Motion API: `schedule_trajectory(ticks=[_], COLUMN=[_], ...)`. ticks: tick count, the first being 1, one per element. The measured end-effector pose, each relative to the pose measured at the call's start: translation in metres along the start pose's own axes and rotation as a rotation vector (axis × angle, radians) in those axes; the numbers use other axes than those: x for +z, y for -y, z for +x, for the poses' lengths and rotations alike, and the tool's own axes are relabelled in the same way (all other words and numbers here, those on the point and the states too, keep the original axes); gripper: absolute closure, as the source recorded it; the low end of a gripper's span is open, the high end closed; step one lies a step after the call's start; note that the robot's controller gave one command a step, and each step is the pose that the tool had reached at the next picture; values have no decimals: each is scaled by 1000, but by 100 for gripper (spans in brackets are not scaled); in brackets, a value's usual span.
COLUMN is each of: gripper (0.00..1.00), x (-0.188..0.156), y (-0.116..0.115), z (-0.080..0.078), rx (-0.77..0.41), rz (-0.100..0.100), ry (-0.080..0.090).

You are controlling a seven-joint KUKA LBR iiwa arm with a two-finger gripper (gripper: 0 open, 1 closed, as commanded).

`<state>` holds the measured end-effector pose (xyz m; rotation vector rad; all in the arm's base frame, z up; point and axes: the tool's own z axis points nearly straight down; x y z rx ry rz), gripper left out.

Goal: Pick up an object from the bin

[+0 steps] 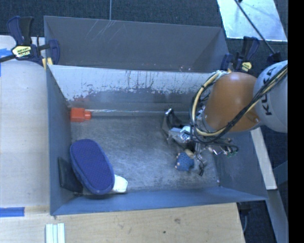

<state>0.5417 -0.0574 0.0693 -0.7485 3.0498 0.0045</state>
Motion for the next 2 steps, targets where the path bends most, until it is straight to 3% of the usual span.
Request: schedule_trajectory(ticks=[1, 2], gripper=[100, 100], x=[0, -132], y=[0, -26], z=[1, 0], rx=[1, 30], rz=[1, 4], ry=[-2, 1])
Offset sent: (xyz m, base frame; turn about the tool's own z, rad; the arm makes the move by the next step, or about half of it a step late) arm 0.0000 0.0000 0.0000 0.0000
